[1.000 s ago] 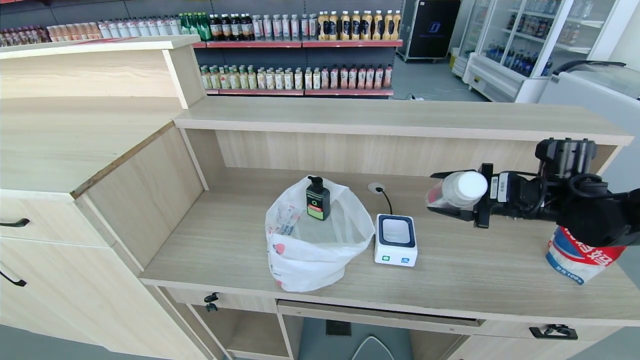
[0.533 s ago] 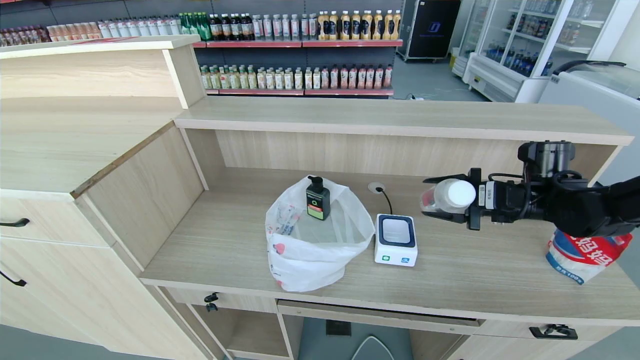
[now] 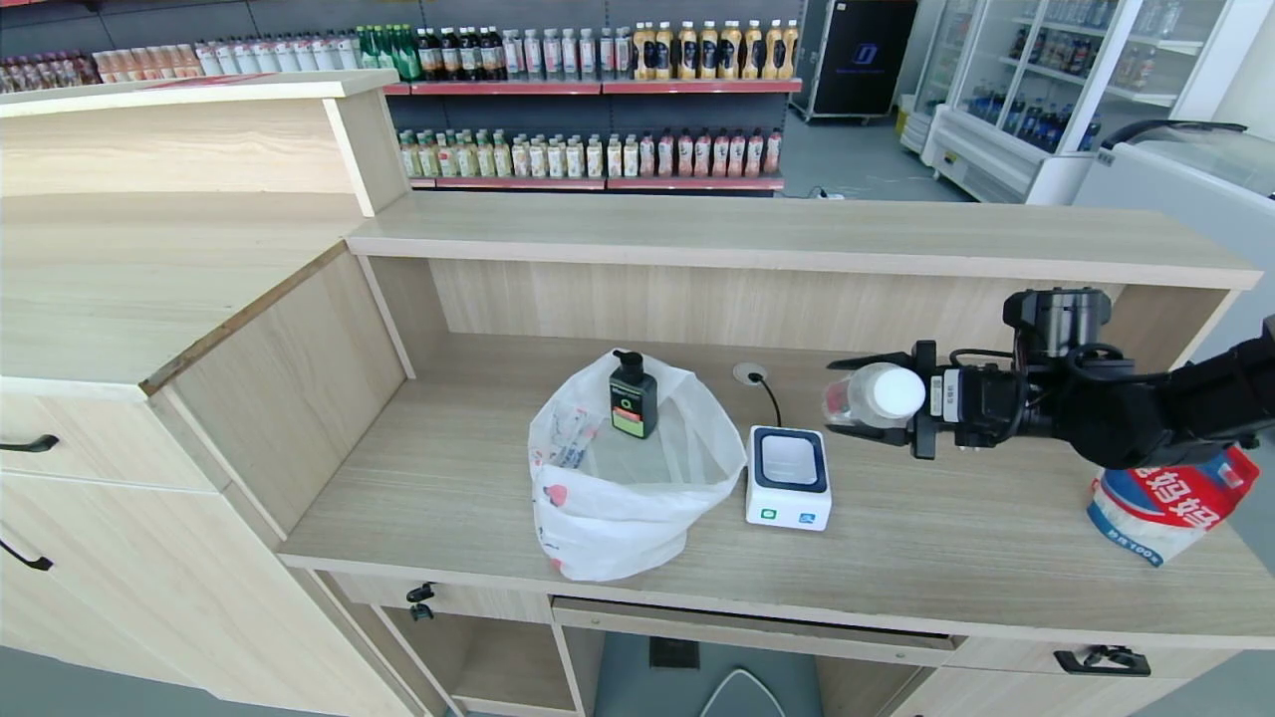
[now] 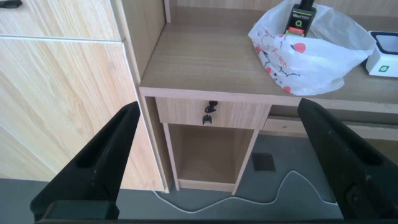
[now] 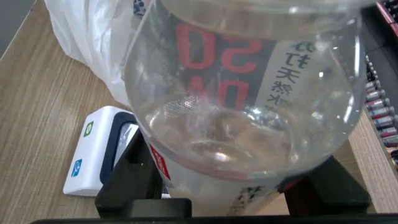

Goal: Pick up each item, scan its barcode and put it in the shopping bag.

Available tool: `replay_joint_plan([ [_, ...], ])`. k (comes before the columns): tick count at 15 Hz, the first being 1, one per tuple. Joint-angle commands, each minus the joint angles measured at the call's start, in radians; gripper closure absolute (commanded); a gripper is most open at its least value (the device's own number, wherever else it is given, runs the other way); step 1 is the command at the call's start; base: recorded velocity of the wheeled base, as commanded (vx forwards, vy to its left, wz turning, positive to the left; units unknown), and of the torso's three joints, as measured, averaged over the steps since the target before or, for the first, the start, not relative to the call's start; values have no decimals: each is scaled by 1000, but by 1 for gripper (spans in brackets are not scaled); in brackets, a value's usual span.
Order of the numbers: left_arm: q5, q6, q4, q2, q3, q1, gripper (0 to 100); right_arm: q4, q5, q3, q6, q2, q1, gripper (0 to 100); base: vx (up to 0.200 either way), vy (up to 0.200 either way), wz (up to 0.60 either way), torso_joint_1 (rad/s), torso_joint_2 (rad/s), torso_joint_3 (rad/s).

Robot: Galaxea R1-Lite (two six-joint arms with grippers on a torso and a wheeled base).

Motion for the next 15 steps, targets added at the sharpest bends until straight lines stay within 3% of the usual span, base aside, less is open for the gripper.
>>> replay_joint_plan([
  [1,0,0,0,0,0,0,0,0,14,-45,3,37,30,100,0,0,0,0,0,0],
  [15,0,0,0,0,0,0,0,-8,108,-155,-12,124,60,100,0,0,0,0,0,0],
])
